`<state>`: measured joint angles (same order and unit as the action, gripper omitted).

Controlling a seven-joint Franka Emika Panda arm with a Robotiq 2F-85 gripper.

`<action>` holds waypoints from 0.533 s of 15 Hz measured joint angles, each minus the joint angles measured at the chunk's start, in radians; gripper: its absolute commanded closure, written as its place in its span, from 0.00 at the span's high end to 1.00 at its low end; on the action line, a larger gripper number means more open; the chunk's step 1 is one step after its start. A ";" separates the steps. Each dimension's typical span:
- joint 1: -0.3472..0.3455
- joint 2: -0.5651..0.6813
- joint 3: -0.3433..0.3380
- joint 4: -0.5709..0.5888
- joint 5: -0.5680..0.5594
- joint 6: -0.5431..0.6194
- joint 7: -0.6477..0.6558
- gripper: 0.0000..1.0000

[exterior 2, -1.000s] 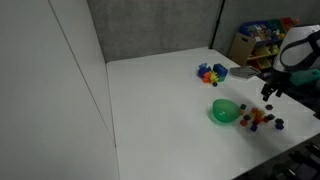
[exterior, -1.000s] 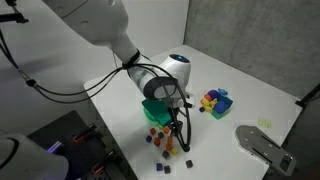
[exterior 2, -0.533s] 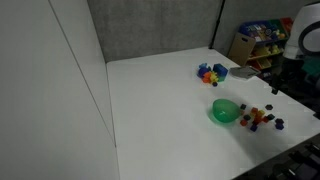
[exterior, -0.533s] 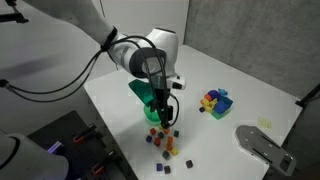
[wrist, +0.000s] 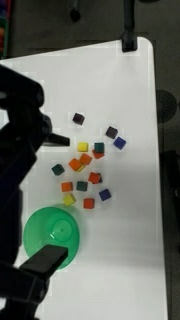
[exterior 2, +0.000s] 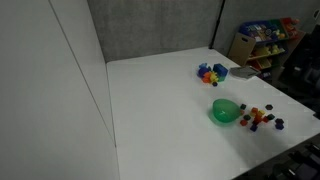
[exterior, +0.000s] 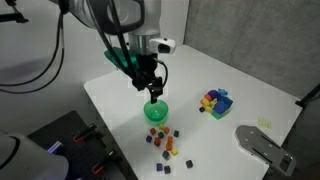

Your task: Remove the blue block from the green bowl and put it on the table.

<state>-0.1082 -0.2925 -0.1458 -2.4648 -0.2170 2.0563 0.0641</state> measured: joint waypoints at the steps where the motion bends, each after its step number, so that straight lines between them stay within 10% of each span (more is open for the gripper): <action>1: 0.000 -0.040 0.005 0.000 0.005 -0.021 -0.026 1.00; 8: 0.005 -0.217 0.006 0.004 0.111 -0.133 -0.187 1.00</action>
<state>-0.1036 -0.5098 -0.1394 -2.4605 -0.1060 1.9231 -0.1234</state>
